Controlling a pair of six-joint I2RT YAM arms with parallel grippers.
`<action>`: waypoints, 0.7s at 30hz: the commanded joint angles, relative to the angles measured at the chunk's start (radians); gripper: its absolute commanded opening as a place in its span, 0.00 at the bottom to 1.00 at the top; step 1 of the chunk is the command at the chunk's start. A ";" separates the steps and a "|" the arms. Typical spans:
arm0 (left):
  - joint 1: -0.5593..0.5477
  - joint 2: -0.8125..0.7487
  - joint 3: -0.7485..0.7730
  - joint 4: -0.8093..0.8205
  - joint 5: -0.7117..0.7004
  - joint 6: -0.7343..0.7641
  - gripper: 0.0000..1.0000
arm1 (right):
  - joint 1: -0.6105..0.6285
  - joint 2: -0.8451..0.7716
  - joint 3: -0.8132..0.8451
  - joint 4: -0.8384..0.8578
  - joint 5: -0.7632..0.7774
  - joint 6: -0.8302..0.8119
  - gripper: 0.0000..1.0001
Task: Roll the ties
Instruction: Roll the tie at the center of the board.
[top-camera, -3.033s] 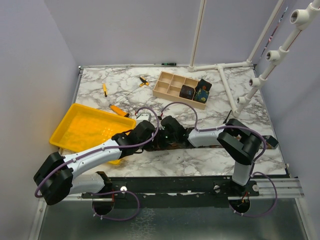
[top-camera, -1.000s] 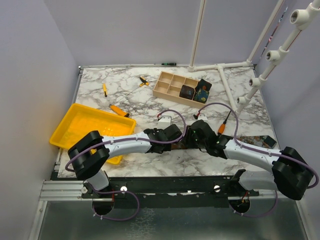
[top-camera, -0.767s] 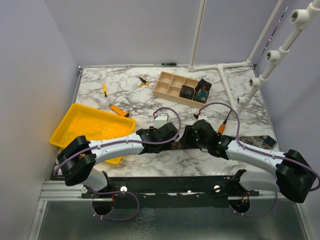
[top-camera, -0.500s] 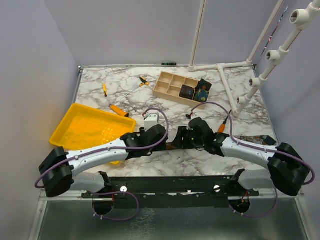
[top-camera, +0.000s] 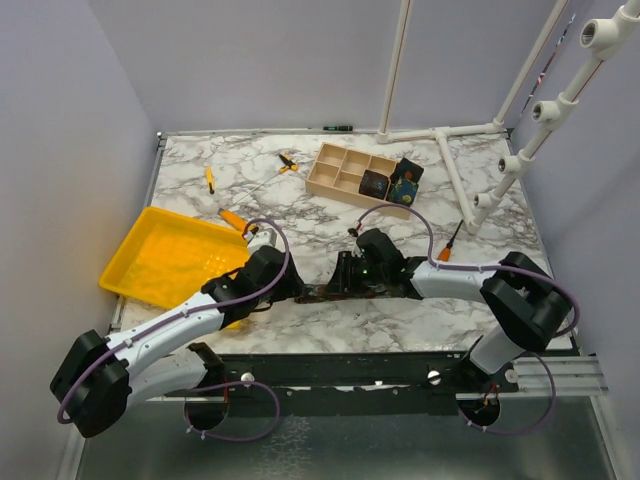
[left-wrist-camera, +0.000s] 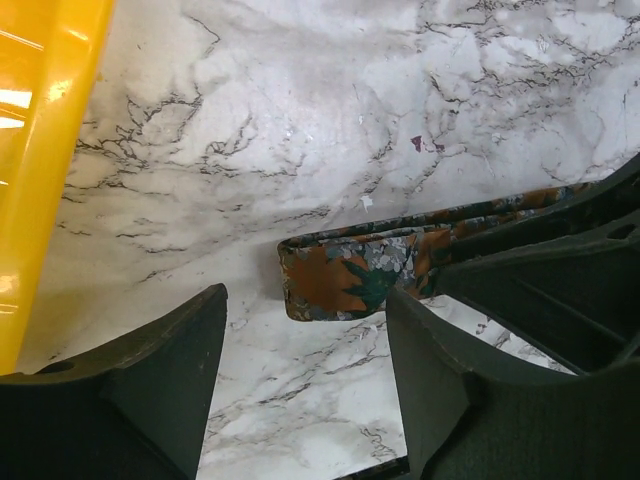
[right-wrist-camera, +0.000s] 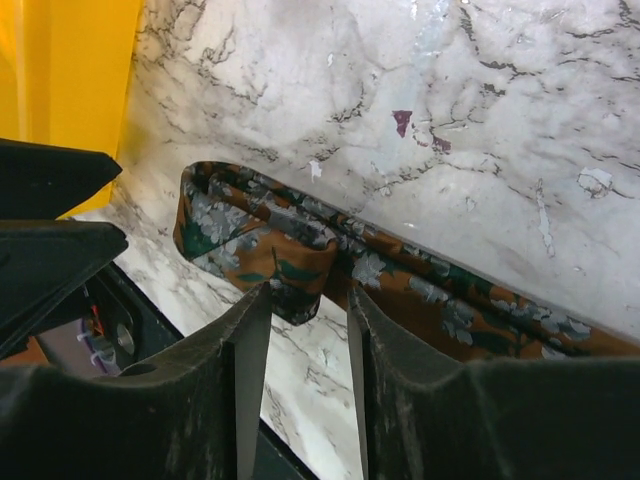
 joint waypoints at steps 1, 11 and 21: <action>0.054 -0.018 -0.027 0.087 0.134 0.028 0.65 | -0.002 0.051 0.035 0.031 -0.021 0.000 0.38; 0.092 0.049 -0.064 0.168 0.218 0.048 0.63 | -0.002 0.109 0.004 0.116 -0.018 -0.006 0.27; 0.124 0.069 -0.116 0.224 0.275 0.034 0.61 | -0.002 0.151 -0.054 0.241 -0.071 -0.009 0.15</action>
